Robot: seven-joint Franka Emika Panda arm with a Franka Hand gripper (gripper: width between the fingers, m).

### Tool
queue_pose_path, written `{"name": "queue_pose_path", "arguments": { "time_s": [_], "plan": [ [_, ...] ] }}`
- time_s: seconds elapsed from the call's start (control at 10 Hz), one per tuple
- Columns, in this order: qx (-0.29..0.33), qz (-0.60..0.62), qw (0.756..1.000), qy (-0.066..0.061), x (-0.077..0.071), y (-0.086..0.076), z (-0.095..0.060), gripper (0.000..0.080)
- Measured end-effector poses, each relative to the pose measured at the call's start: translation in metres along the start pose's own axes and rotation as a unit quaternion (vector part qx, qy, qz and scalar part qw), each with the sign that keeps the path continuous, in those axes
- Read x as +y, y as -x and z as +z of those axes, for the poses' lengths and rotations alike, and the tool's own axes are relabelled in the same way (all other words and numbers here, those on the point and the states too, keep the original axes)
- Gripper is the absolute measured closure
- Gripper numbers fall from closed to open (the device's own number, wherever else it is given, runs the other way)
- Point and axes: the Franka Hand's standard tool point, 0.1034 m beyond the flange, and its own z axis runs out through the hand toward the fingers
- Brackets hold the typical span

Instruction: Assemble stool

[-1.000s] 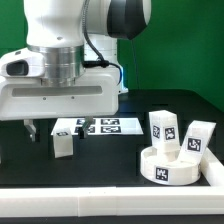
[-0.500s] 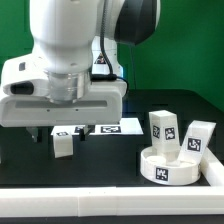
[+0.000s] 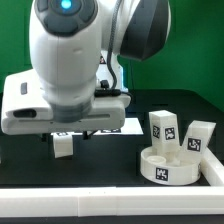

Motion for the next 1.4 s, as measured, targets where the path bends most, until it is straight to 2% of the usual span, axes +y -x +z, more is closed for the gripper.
{"name": "queue_pose_path", "arguments": {
  "time_s": [0.1, 0.3, 0.4, 1.3, 1.4],
  "plan": [
    [-0.037, -0.002, 0.999, 0.001, -0.001, 0.005, 0.007, 0.0151],
    [-0.088, -0.001, 0.996, 0.003, 0.000, 0.006, 0.017, 0.0151],
    [-0.118, 0.001, 0.993, -0.001, 0.000, 0.009, 0.021, 0.0151],
    [-0.110, 0.001, 0.994, 0.003, 0.003, 0.003, 0.035, 0.0151],
    [-0.110, 0.001, 0.994, 0.003, 0.003, 0.003, 0.035, 0.0271]
  ]
}}
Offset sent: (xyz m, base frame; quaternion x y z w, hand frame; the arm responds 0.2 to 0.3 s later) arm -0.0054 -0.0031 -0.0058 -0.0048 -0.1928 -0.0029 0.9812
